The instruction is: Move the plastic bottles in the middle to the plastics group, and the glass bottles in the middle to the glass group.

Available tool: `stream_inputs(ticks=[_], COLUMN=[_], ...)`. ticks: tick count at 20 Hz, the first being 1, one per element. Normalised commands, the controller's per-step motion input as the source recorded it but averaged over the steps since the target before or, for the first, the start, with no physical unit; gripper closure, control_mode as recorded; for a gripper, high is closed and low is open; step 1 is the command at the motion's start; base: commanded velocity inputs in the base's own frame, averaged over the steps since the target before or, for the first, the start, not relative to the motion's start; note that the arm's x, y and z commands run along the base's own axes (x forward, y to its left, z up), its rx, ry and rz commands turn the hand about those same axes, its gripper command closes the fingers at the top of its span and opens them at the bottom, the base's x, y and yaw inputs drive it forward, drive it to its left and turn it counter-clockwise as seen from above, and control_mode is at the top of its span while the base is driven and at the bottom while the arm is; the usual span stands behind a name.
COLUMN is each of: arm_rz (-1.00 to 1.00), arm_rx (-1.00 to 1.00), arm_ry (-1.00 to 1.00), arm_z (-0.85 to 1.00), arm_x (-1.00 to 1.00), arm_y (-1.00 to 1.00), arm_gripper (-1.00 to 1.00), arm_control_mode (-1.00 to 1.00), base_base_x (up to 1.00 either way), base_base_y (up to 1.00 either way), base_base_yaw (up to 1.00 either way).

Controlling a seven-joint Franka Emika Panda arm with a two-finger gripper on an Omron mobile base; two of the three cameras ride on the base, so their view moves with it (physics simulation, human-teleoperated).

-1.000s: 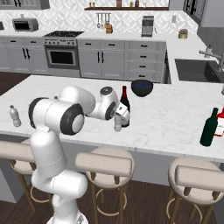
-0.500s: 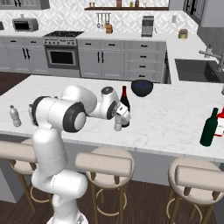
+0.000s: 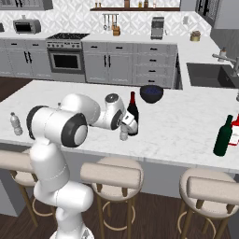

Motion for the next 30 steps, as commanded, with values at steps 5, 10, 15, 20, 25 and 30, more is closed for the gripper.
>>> stream_inputs(ticks=[5, 10, 15, 20, 25, 30], arm_rz=[0.22, 0.28, 0.4, 0.35, 0.37, 0.39], arm_rx=[0.04, 0.0, 0.0, 0.0, 0.0, -0.01], arm_ry=[0.0, 0.0, 0.0, 0.0, 0.0, -0.07], arm_z=[0.42, 0.27, 0.23, 0.11, 0.04, -0.01], arm_x=[-0.46, -0.24, -0.07, -0.01, 0.0, 0.0], arm_y=[0.48, 0.78, 0.81, 0.84, 0.88, 0.97], arm_gripper=[1.0, 1.0, 1.0, 1.0, 1.0, 1.0], arm_control_mode=[-1.0, -1.0, -1.0, -1.0, -1.0, -1.0], base_base_x=[0.0, 0.0, 0.0, 0.0, 0.0, 0.0], base_base_y=[0.0, 0.0, 0.0, 0.0, 0.0, 0.0], base_base_yaw=[0.0, 0.0, 0.0, 0.0, 0.0, 0.0])
